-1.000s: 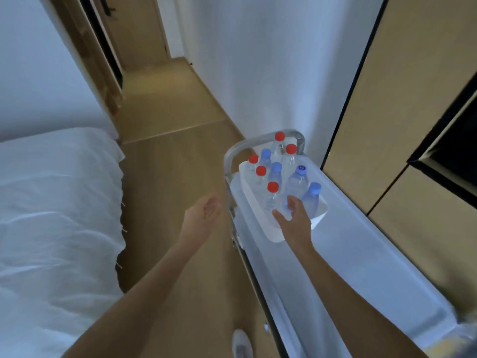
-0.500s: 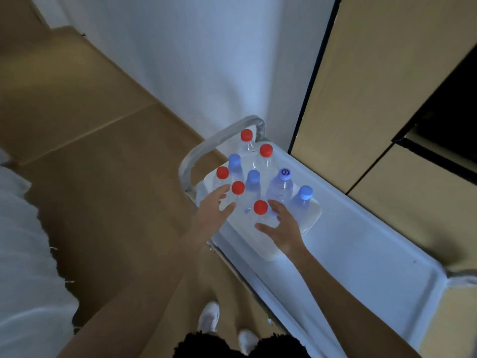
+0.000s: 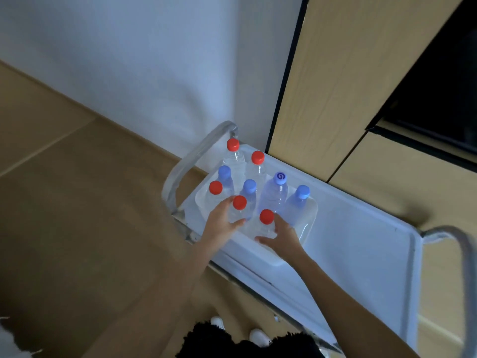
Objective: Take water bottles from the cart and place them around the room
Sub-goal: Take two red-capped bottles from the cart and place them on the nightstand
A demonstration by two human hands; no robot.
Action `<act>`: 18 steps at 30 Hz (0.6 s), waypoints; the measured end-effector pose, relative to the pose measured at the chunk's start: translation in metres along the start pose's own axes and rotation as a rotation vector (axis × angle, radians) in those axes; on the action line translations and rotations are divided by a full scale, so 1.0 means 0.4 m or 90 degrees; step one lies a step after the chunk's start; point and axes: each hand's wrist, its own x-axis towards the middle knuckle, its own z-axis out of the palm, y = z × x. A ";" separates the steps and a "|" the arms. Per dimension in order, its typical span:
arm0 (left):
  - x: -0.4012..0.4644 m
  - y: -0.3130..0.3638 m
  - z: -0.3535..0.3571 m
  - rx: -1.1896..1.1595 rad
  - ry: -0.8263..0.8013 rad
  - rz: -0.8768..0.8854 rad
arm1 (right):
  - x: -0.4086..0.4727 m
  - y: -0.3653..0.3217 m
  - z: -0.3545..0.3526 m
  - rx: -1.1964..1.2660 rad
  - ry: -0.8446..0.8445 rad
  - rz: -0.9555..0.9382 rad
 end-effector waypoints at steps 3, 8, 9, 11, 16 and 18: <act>0.010 -0.004 0.012 0.034 -0.016 0.022 | 0.002 0.010 0.002 0.019 0.014 0.029; 0.027 -0.004 0.011 0.057 0.013 0.039 | 0.013 0.016 -0.017 0.036 0.043 0.068; 0.024 0.001 0.008 0.053 0.025 0.042 | 0.015 0.017 -0.022 0.046 0.055 0.076; 0.020 0.008 0.003 0.049 0.044 0.041 | 0.016 0.018 -0.035 0.076 0.085 0.083; 0.036 0.061 -0.026 -0.024 0.050 0.026 | 0.016 -0.009 -0.096 0.192 0.132 0.061; 0.049 0.096 -0.049 -0.086 0.049 0.018 | 0.014 -0.022 -0.128 0.239 0.144 0.035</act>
